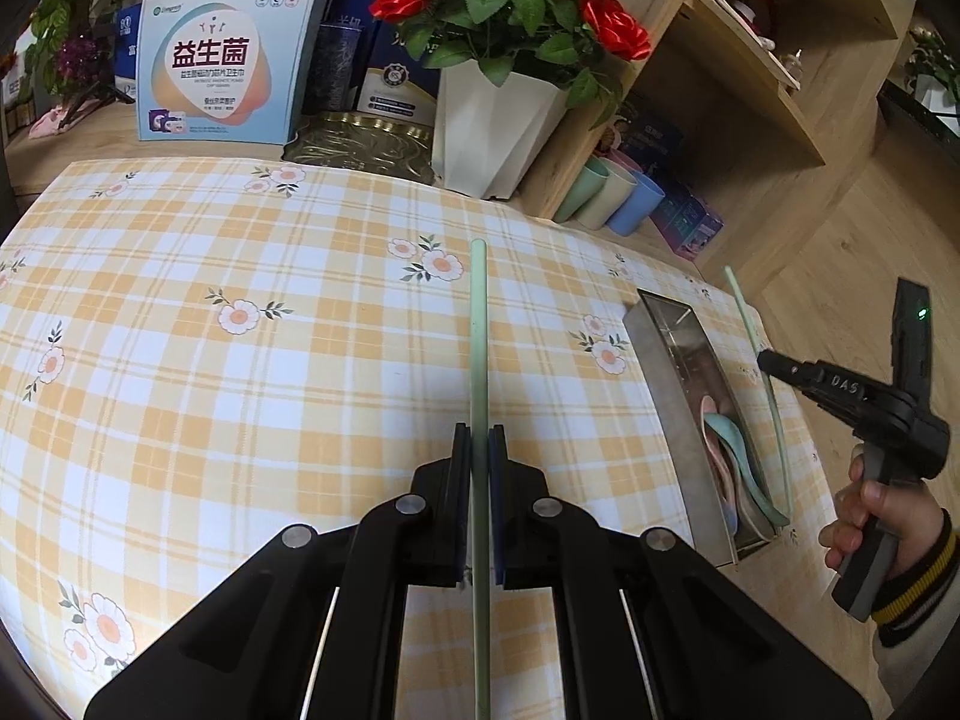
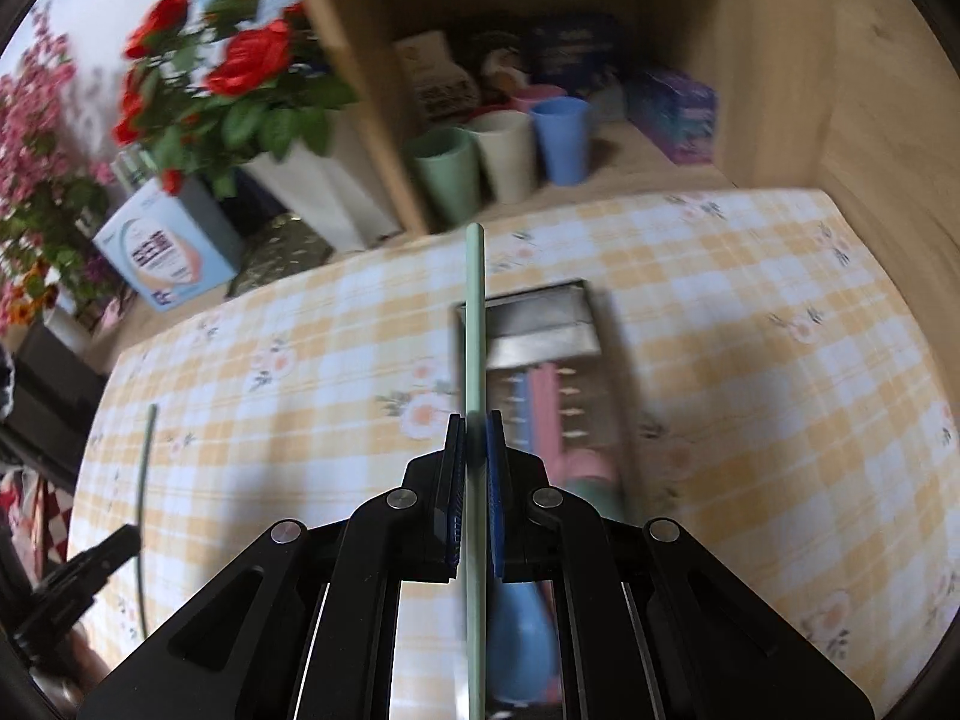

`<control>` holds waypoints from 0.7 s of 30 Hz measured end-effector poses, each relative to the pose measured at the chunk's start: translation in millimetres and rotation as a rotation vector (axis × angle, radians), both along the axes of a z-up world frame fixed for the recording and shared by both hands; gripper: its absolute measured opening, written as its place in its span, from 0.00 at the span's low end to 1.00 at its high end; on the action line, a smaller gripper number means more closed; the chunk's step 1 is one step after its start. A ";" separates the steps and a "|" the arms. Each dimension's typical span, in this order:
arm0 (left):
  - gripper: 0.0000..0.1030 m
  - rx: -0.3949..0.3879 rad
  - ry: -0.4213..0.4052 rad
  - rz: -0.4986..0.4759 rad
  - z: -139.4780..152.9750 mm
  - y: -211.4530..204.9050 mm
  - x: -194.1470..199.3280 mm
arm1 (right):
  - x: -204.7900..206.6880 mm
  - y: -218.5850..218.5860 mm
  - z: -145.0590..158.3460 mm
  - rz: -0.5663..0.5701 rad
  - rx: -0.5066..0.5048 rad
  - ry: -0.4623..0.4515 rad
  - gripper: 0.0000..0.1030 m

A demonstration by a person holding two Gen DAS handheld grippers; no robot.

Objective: Organize utensils
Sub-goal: 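Lower both green chopsticks into the steel tray and open both tools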

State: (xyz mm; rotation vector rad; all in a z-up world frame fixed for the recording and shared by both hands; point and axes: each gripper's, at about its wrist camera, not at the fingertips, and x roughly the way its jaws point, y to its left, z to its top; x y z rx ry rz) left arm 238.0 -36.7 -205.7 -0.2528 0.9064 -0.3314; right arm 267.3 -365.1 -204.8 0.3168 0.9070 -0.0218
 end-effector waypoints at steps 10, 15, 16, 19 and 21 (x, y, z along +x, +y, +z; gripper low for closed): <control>0.05 0.023 0.013 -0.023 5.0 -19.5 -3.6 | -1.1 -0.2 -51.0 0.033 -0.019 0.112 0.06; 0.05 0.026 0.026 -0.018 5.8 -26.4 -3.4 | 1.4 1.3 -59.9 0.052 -0.034 0.138 0.07; 0.05 0.022 0.034 -0.016 5.7 -28.3 -2.9 | 1.9 2.0 -60.9 0.057 -0.039 0.140 0.07; 0.05 0.017 0.049 -0.021 6.2 -35.5 -2.0 | 2.0 1.1 -61.2 0.064 -0.033 0.138 0.07; 0.05 0.019 0.055 -0.027 7.9 -41.9 -1.2 | 1.5 -1.0 -61.7 0.061 -0.010 0.135 0.07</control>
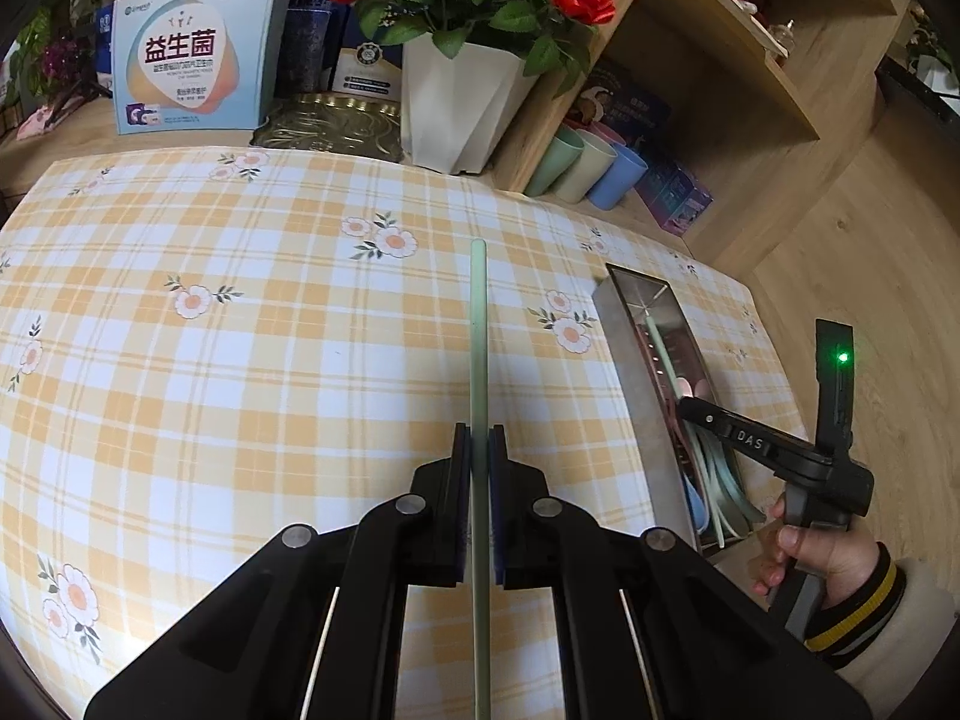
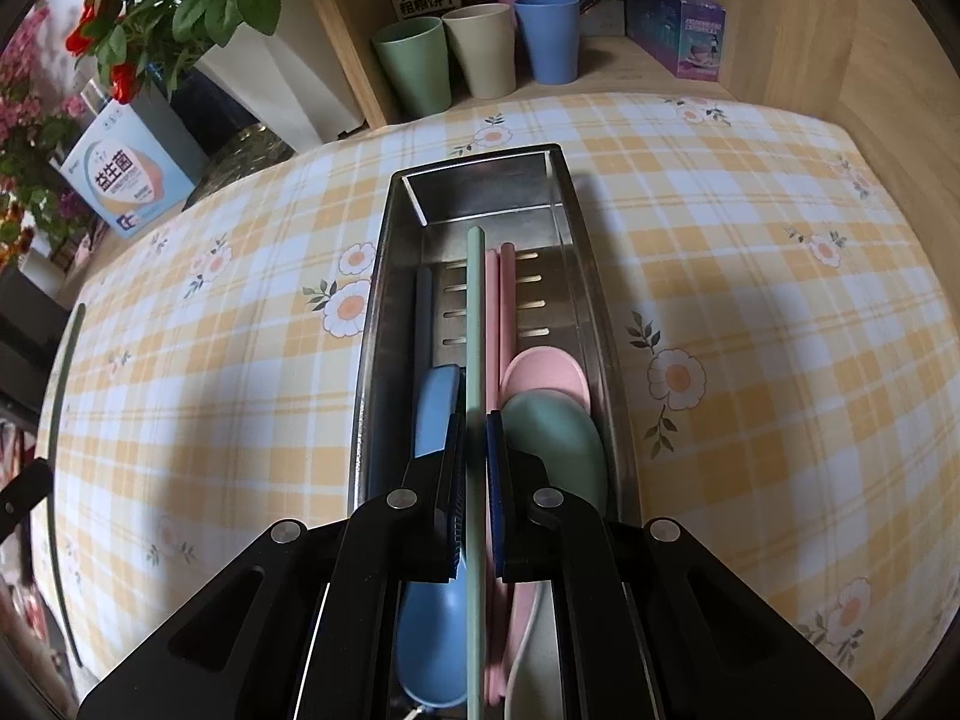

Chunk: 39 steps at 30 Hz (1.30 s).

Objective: Organize utensils
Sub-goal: 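Lower both green chopsticks into the steel tray and open both tools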

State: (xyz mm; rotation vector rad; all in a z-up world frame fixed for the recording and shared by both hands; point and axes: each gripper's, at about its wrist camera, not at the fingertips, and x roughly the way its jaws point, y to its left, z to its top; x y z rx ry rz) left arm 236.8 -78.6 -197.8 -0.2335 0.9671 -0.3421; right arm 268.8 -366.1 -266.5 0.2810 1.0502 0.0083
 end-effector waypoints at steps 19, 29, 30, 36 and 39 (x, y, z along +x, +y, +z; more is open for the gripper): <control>0.05 -0.010 0.055 -0.041 8.9 -77.1 13.0 | -47.1 -53.6 40.7 -0.076 0.018 -0.137 0.63; 0.05 -0.070 0.124 -0.066 1.4 -139.9 23.3 | -72.2 -87.3 33.5 -0.091 0.024 -0.133 0.85; 0.05 -0.073 0.127 -0.067 0.5 -144.7 24.4 | -73.7 -90.6 32.3 -0.093 0.019 -0.129 0.85; 0.05 -0.106 0.163 -0.052 -12.7 -176.7 35.4 | -80.9 -107.2 32.0 -0.108 0.031 -0.138 0.85; 0.05 -0.098 0.167 -0.040 -18.3 -188.0 41.6 | -83.3 -113.6 32.1 -0.114 0.039 -0.145 0.85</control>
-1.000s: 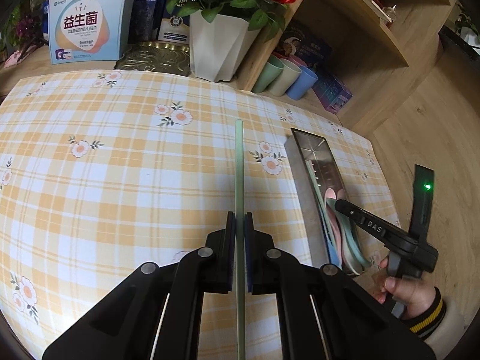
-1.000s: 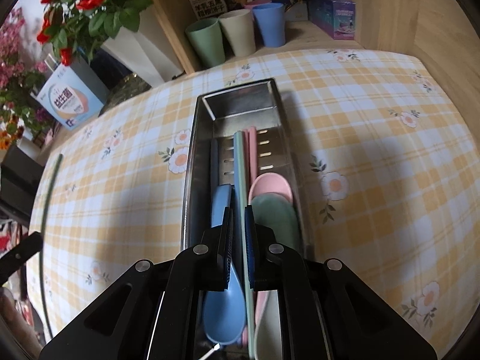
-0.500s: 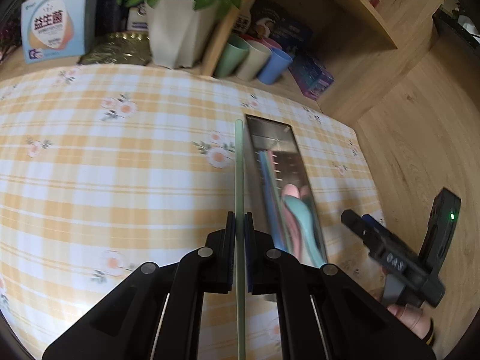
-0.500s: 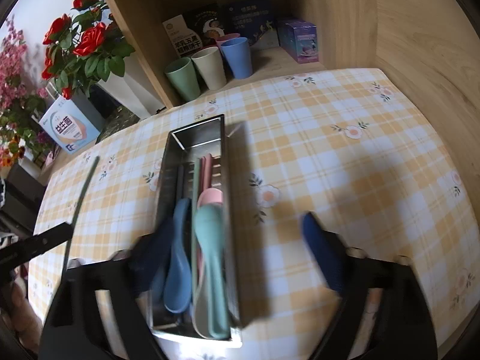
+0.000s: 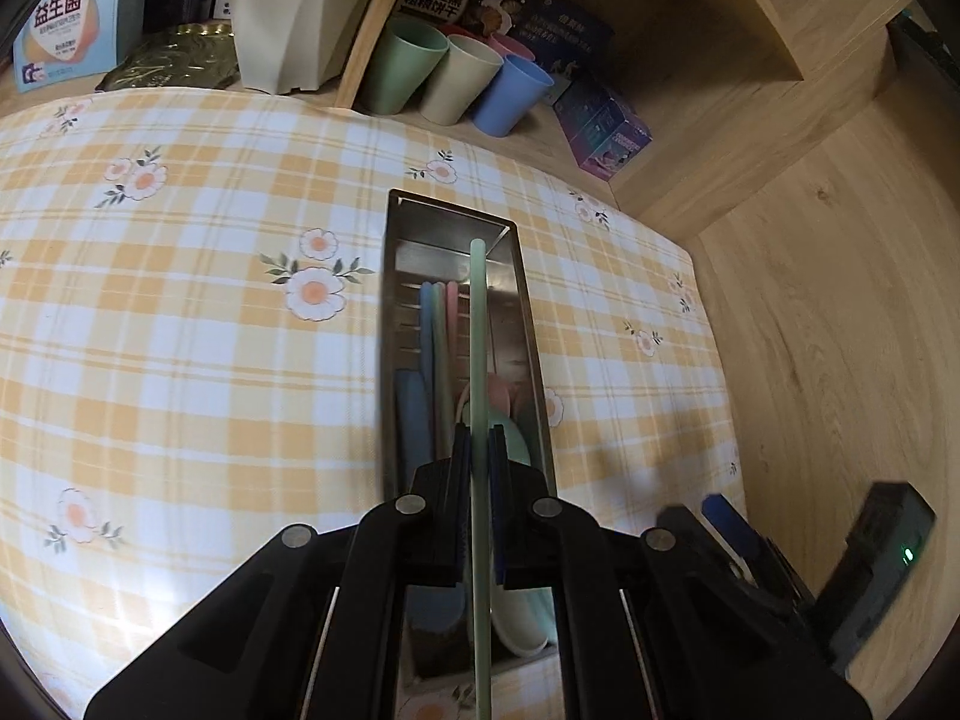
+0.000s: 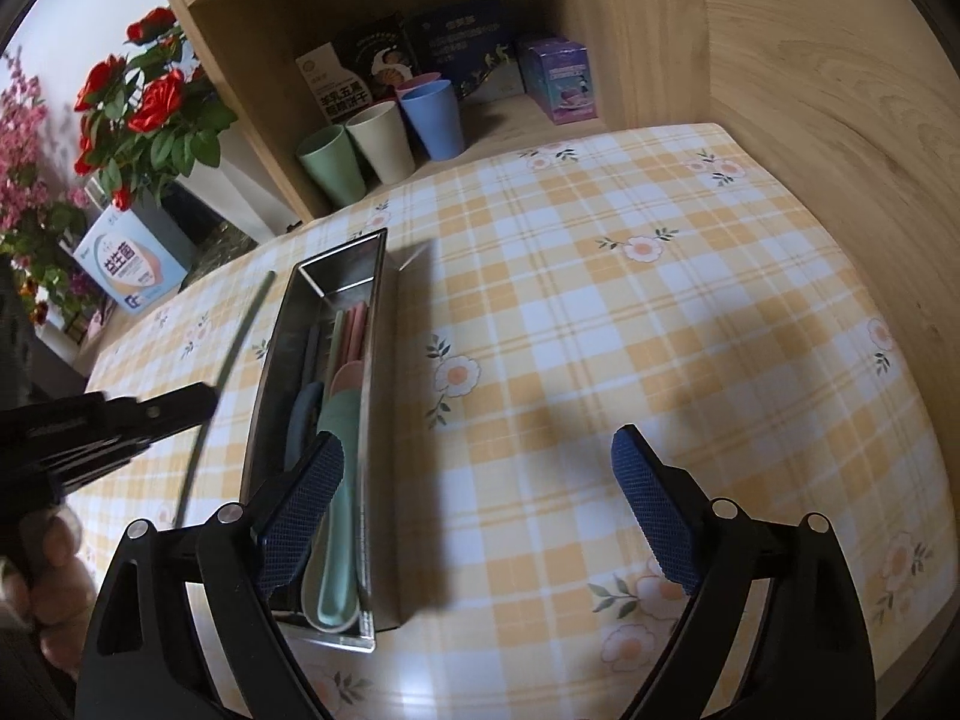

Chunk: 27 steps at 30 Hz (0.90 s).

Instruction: Organize utensils

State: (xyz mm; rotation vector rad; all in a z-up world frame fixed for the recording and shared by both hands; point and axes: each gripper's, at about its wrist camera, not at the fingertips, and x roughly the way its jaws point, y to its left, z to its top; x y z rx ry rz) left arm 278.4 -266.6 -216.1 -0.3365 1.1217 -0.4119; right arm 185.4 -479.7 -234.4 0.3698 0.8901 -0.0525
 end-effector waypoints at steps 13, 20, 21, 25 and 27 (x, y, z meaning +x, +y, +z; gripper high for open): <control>0.05 0.043 0.046 0.033 -27.6 -16.2 21.9 | -3.8 -18.2 -12.6 -0.025 0.031 0.015 0.85; 0.06 0.054 0.045 0.014 -34.8 -20.7 26.8 | -4.9 -17.5 -12.7 -0.032 0.032 0.018 0.85; 0.07 0.056 0.038 0.004 -34.0 -21.2 26.6 | -5.2 -16.8 -12.2 -0.031 0.031 0.019 0.85; 0.29 0.052 0.012 -0.014 -25.4 -18.5 23.7 | -8.0 -14.1 -6.2 -0.037 0.022 0.014 0.85; 0.39 0.051 -0.010 -0.027 -17.9 -15.5 21.2 | -8.7 -12.7 -1.5 -0.041 0.017 0.008 0.85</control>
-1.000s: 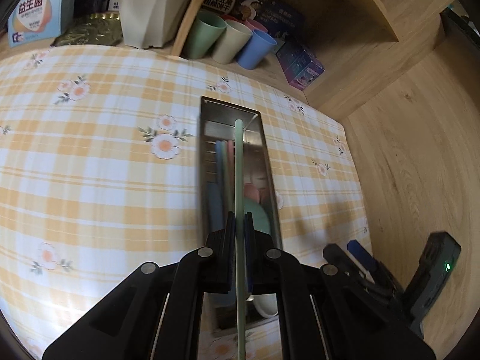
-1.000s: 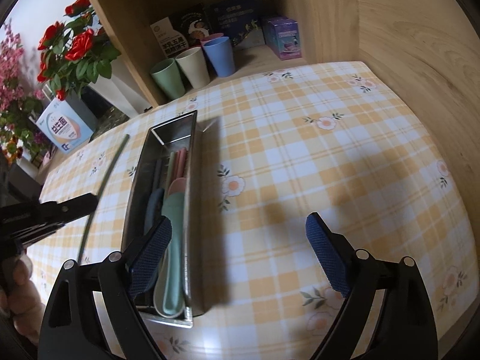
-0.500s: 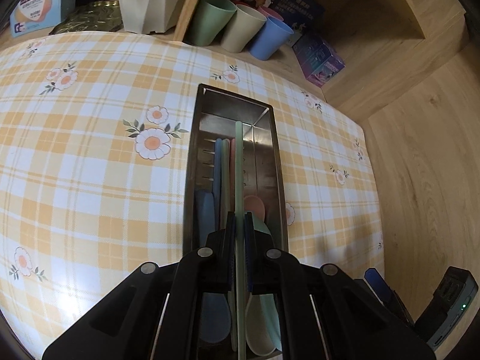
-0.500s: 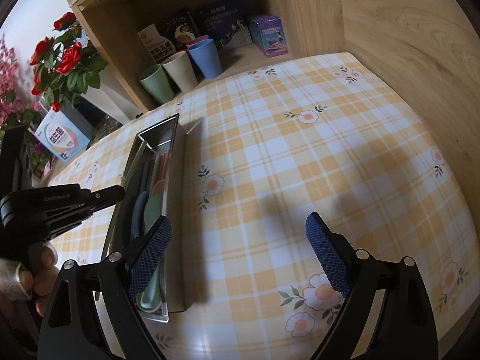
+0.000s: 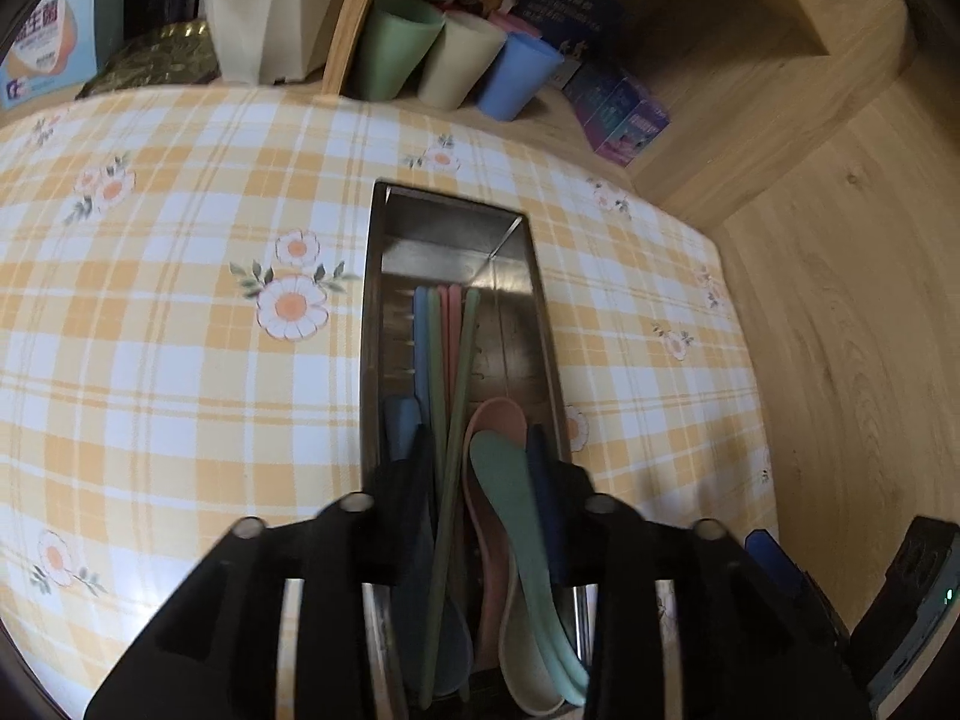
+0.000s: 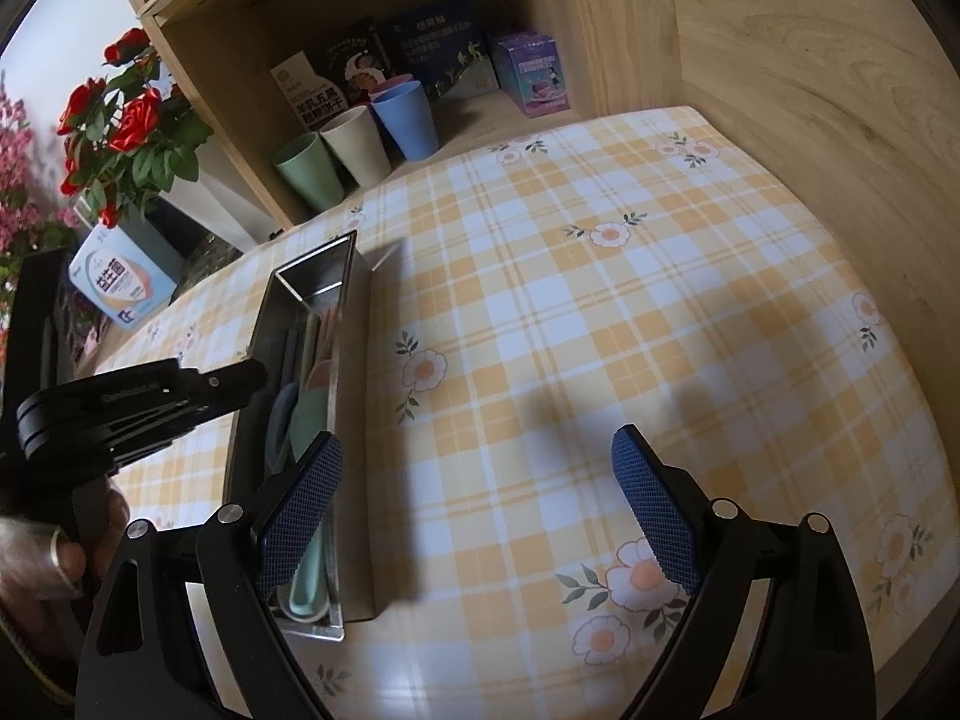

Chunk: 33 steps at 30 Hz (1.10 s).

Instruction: Organize utensils

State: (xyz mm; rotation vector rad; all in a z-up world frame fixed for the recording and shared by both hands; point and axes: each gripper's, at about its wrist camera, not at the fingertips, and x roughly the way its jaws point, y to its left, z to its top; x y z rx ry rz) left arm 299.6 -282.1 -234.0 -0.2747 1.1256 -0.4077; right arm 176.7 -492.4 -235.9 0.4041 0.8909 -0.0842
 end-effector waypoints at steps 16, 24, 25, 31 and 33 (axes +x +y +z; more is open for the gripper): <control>0.94 0.213 -0.380 -0.043 116.8 77.7 -54.6 | -5.7 58.6 86.1 0.055 -0.040 -0.138 0.85; 0.94 0.255 -0.497 0.039 166.8 149.3 -91.2 | -17.1 116.1 135.6 0.118 -0.065 -0.221 0.85; 0.94 0.254 -0.503 0.047 170.1 156.8 -94.8 | -19.6 124.8 142.1 0.125 -0.070 -0.231 0.85; 0.94 0.298 -0.564 0.122 190.9 209.1 -125.0 | -35.1 168.3 168.5 0.158 -0.098 -0.275 0.85; 0.94 0.287 -0.566 0.128 196.2 224.8 -134.2 | -39.1 179.9 173.1 0.166 -0.105 -0.281 0.85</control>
